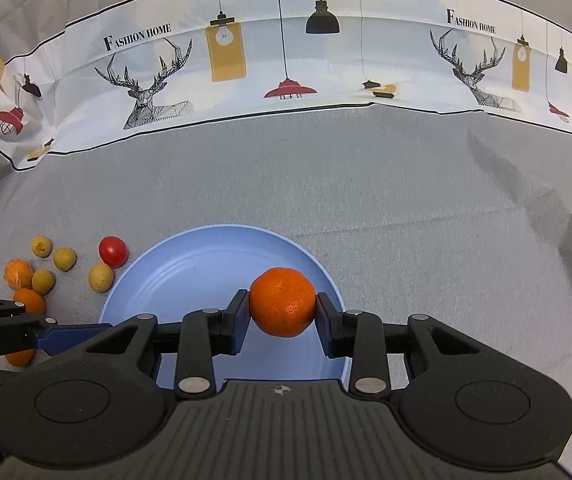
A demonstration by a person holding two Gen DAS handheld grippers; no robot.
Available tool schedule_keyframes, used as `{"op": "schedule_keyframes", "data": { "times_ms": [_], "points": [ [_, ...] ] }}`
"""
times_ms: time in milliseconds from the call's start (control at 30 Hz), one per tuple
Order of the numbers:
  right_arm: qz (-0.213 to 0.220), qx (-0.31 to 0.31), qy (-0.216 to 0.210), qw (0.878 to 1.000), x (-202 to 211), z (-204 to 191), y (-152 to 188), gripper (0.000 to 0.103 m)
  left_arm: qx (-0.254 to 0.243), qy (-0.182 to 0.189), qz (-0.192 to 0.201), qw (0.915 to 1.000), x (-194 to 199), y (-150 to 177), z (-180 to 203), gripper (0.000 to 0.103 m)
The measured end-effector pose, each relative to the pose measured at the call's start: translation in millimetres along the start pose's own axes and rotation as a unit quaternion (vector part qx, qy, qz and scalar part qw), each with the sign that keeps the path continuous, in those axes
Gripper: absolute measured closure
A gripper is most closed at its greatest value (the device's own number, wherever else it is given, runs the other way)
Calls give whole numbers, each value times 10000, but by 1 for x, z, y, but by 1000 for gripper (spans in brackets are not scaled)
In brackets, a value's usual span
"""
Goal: Organize fruits
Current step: 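Carry the tomato and mandarin over the blue plate and open both grippers, then grasp the bagged mandarin with the left gripper while the right gripper grasps a yellow fruit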
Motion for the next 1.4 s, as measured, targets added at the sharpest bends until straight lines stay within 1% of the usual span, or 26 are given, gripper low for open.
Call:
{"op": "schedule_keyframes", "data": {
  "times_ms": [200,267,300,333,367,400,567,700,833,1033,1400],
  "points": [
    [-73,-61,-34,9999,-2,0,0,66,10,125,68,9999,3,-2,4,67],
    [-69,-114,-75,9999,-2,0,0,65,22,144,57,9999,3,-3,5,59],
    [-50,-125,-31,9999,-1,1,0,63,35,136,68,9999,3,-3,6,49],
    [-16,-118,46,9999,-1,2,-1,52,41,114,80,9999,4,-4,6,42],
    [25,-117,94,9999,0,5,-3,44,44,79,89,9999,4,-4,5,41],
    [60,-138,121,9998,1,7,-4,43,48,43,87,9999,4,-4,4,40],
    [54,-104,213,9997,0,8,-3,43,75,-143,82,9998,4,-5,-2,37],
    [94,-7,272,9996,0,6,-4,43,72,-209,113,9997,6,-6,-4,32],
    [158,-41,299,9994,3,7,-6,43,48,-225,118,9997,6,-6,-6,29],
    [154,-309,225,9991,4,12,-8,43,73,-167,105,9998,7,-6,-6,28],
    [164,-346,170,9991,4,7,-9,42,103,-178,123,9997,10,-6,-10,28]
  ]
}}
Point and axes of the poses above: each gripper's, at about its wrist camera, not at the fingertips, and x roughly against the way its jaws point, z to its right, y to its underside, the point moved 10 cm from there along -x, roughly the way its jaws point, and after that the axes turned 5 degrees about -x, right-handed, at the moved point
